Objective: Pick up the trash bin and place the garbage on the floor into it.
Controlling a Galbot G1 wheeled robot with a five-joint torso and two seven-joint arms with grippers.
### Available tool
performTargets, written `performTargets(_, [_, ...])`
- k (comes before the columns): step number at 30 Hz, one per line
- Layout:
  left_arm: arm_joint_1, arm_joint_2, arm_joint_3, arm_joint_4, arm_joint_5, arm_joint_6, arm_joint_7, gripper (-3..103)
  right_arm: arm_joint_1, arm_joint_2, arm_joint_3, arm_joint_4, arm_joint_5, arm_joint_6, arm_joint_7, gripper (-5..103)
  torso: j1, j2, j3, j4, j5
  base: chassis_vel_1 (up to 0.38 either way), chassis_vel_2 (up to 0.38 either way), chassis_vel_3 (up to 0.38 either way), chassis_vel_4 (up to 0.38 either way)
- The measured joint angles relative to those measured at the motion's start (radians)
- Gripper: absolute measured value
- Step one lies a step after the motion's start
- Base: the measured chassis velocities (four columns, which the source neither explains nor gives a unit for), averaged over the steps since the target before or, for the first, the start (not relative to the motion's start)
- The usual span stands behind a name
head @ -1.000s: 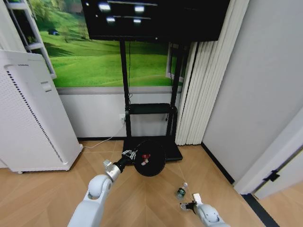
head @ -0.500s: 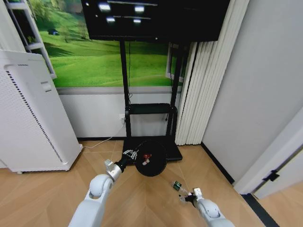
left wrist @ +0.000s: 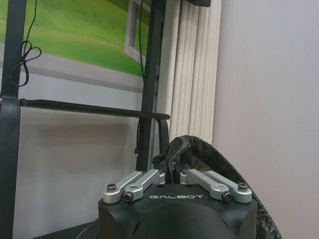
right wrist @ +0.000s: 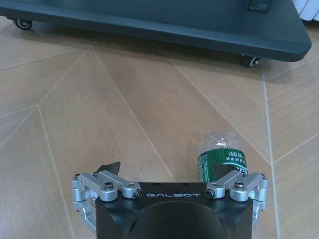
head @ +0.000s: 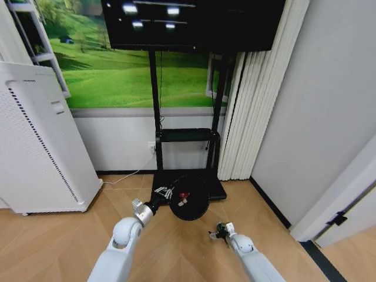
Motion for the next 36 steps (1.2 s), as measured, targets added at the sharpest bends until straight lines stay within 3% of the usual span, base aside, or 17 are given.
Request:
performTargets(12, [0.011,-0.013,-0.003,-0.010,0.017,0.002,-0.005,7,-0.006,-0.023,0.010,0.001,0.029,0.018,0.011,100,0.000,0.000,0.000,-0.0001,0.0001,0.000,0.000,0.000,0.000])
performTargets(29, [0.022,-0.012,-0.018,-0.017,0.016,0.002,-0.003,7,0.056,-0.006,0.016,-0.154,-0.027,0.062,0.030,102,0.000,0.000,0.000,0.0000,0.0001,0.000,0.000,0.000,0.000])
performTargets(35, [0.015,-0.005,-0.025,-0.017,0.005,0.001,-0.003,7,0.072,0.015,0.016,-0.178,-0.070,0.062,0.036,78,0.000,0.000,0.000,0.0000,0.0001,0.000,0.000,0.000,0.000])
performTargets(36, [0.015,-0.005,-0.025,-0.017,0.005,0.001,-0.003,7,0.072,0.015,0.016,-0.178,-0.070,0.062,0.036,78,0.000,0.000,0.000,0.0000,0.0001,0.000,0.000,0.000,0.000])
